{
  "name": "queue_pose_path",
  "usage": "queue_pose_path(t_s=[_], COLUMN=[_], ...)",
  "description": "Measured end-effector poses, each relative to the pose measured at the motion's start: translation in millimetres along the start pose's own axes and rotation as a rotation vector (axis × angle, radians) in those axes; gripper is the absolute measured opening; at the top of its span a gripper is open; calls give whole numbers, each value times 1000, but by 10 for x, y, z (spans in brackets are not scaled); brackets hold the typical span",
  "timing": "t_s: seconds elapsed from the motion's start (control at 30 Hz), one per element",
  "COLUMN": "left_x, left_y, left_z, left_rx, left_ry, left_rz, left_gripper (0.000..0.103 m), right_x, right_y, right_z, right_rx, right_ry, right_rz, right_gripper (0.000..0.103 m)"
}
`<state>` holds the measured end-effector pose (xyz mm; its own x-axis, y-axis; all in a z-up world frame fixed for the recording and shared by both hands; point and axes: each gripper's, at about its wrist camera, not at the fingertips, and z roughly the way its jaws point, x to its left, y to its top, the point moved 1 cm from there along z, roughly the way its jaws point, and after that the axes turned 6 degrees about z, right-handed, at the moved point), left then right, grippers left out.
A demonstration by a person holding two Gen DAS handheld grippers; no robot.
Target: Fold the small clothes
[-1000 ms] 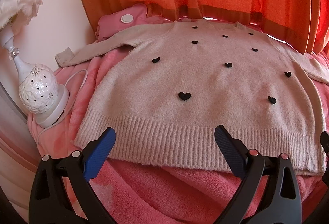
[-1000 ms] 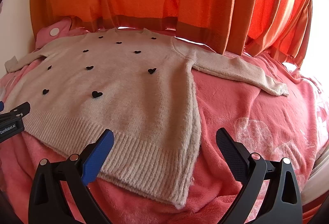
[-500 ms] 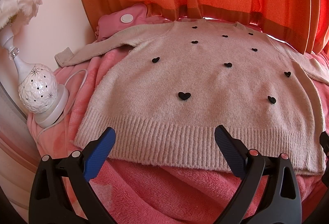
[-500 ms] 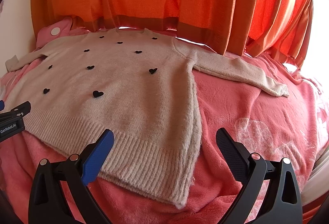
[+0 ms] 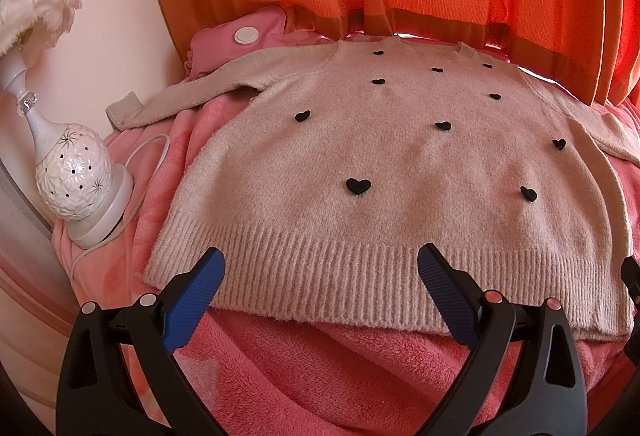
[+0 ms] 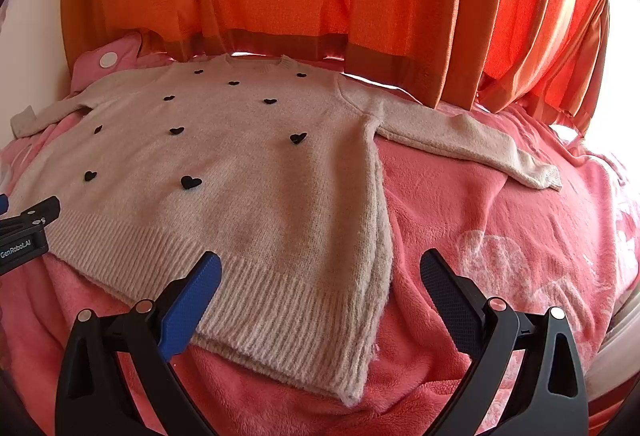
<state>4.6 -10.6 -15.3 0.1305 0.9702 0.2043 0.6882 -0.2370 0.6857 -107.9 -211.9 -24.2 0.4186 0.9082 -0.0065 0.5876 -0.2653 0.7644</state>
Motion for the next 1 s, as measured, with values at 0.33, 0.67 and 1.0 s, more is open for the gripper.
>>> queue_pose_path(t_s=[0.33, 0.67, 1.0], left_x=[-6, -28, 316], left_y=[2, -11, 16], left_z=[1, 19, -43], left_rx=[0, 13, 46], left_ry=[1, -14, -138], left_rz=[1, -5, -139], left_gripper=[95, 95, 97], right_x=[4, -17, -1903], right_y=[-1, 24, 559], right_z=[-1, 23, 692], right_rx=[-1, 32, 175], right_ry=[-1, 36, 79], right_rz=[-1, 14, 553], right_gripper=[98, 98, 98])
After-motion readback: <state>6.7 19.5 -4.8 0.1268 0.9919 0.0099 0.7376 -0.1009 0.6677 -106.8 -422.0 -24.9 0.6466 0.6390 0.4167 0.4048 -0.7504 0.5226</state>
